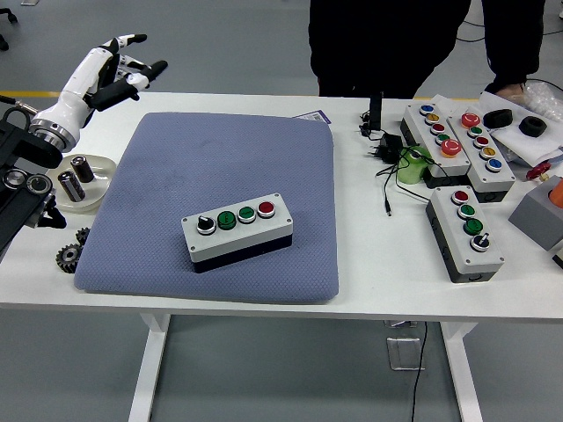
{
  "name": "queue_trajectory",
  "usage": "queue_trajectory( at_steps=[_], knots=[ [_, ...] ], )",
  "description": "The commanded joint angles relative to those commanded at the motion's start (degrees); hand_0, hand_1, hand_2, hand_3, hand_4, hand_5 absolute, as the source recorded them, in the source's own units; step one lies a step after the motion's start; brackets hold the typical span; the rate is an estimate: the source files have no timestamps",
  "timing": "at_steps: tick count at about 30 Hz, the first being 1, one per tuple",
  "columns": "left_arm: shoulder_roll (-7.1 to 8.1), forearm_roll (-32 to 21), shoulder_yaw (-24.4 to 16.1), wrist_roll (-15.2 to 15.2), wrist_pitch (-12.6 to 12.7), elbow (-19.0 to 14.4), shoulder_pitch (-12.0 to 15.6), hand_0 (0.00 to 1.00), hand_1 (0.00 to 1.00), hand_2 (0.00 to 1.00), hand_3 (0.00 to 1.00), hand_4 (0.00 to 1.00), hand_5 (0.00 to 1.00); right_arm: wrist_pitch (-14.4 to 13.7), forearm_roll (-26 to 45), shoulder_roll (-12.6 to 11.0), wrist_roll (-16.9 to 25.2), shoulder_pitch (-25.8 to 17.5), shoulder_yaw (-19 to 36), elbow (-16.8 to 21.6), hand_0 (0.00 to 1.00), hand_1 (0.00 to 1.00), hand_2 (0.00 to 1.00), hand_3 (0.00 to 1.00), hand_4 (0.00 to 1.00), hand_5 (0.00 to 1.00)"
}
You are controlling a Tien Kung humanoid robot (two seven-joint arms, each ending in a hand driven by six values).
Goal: Pick up the button,place it on the desk,press the button,press the button
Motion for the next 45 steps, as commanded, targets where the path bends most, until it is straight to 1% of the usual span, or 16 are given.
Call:
queue_trajectory(
  at_steps=[3,5,6,11,15,16,18,22,26,45],
  knots=[
    [-0.10,-7.1,-1.4,-0.4,0.8,2.4,0.6,0.864,0.881,0.933,0.943,0.841,0.998,0.0,-0.1,0.0,0.0,0.0,0.1,0.0,0.765,0.731,0.739,0.593,0.196,0.148],
    [-0.14,-11.9,-1.9,-0.7,1.0,3.1,1.0,0.864,0.881,0.933,0.943,0.841,0.998,0.0,-0.1,0.0,-0.1,0.0,0.1,0.0,0.765,0.731,0.739,0.593,0.196,0.148],
    [-0.26,-14.5,-2.5,-0.9,1.2,3.7,1.3,0.873,0.884,0.933,0.944,0.822,0.998,0.0,-0.2,0.1,-0.1,0.0,0.1,0.0,0.765,0.731,0.738,0.593,0.196,0.148],
    [-0.84,-26.4,-4.1,-1.1,0.7,5.9,1.8,0.873,0.884,0.933,0.944,0.822,0.998,0.0,-0.4,0.1,-0.2,0.0,0.3,0.0,0.765,0.731,0.738,0.593,0.196,0.148],
    [-0.90,-36.1,-4.5,-1.2,-0.3,6.9,2.1,0.870,0.882,0.930,0.942,0.816,0.998,0.0,-0.5,0.1,-0.2,0.0,0.4,0.0,0.764,0.731,0.738,0.593,0.196,0.147],
    [-0.89,-37.6,-4.5,-1.1,-0.6,7.1,2.2,0.870,0.882,0.930,0.942,0.816,0.998,0.0,-0.4,0.1,-0.2,-0.1,0.3,0.0,0.764,0.731,0.738,0.593,0.196,0.147],
    [-0.88,-38.2,-4.6,-0.9,-1.4,7.5,2.3,0.865,0.881,0.921,0.925,0.805,0.998,0.0,-0.4,0.1,-0.2,-0.1,0.3,0.0,0.765,0.731,0.738,0.593,0.196,0.147],
    [-0.87,-38.0,-4.4,-0.7,-2.4,7.6,2.4,0.865,0.881,0.921,0.925,0.805,0.998,-0.1,-0.4,0.2,-0.2,-0.1,0.3,0.0,0.765,0.731,0.738,0.593,0.196,0.147],
    [-0.77,-37.8,-4.3,-0.6,-2.9,7.5,2.4,0.866,0.881,0.920,0.926,0.802,0.998,-0.1,-0.4,0.2,-0.2,-0.1,0.4,0.0,0.766,0.731,0.738,0.593,0.196,0.147],
    [-0.63,-37.4,-4.8,-0.1,-2.6,8.1,2.4,0.873,0.886,0.924,0.927,0.795,0.998,0.0,-0.3,0.1,-0.2,0.0,0.3,0.0,0.765,0.731,0.738,0.593,0.196,0.147]
  ],
)
